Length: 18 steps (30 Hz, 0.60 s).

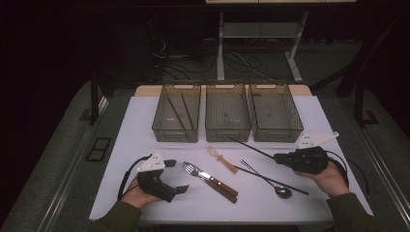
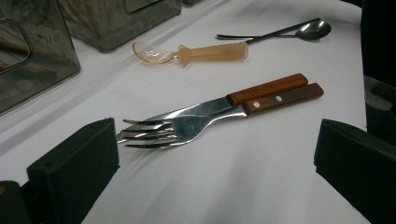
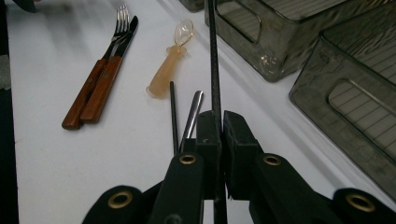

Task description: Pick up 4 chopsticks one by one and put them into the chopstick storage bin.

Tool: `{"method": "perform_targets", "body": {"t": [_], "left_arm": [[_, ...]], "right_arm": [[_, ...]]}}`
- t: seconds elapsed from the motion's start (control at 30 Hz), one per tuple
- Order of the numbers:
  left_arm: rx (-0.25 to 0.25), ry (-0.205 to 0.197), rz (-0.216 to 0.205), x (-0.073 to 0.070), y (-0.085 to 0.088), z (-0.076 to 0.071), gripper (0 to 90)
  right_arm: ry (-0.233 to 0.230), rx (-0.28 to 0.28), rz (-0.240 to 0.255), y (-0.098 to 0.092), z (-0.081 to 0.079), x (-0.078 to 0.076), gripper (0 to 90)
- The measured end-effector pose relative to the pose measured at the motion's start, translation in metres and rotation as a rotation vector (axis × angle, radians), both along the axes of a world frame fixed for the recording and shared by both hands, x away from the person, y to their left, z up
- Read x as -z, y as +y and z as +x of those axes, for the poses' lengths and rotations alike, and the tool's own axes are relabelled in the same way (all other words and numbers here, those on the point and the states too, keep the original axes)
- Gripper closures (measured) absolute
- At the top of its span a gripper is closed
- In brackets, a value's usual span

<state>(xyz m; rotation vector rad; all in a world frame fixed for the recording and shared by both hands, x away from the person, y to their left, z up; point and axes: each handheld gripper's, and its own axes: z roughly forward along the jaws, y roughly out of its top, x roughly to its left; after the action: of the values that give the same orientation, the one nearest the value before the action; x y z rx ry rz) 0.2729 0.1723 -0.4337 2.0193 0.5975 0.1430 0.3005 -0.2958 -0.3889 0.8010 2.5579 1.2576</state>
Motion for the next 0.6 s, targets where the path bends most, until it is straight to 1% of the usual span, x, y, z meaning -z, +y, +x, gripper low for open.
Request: {"method": "perform_targets", "body": {"t": [0.27, 0.43, 0.6], "left_arm": [[-0.002, -0.003, 0.004, 0.0, 0.0, 0.0, 0.0], [-0.013, -0.005, 0.0, 0.0, 0.001, 0.0, 0.0], [-0.008, -0.006, 0.002, 0.0, 0.001, 0.0, 0.0]], "right_arm": [[-0.009, 0.004, 0.01, 0.011, 0.005, -0.01, 85.8], [-0.014, -0.003, 0.015, 0.022, 0.011, -0.013, 85.7], [-0.016, -0.004, 0.011, 0.035, 0.016, -0.016, 85.7]]}}
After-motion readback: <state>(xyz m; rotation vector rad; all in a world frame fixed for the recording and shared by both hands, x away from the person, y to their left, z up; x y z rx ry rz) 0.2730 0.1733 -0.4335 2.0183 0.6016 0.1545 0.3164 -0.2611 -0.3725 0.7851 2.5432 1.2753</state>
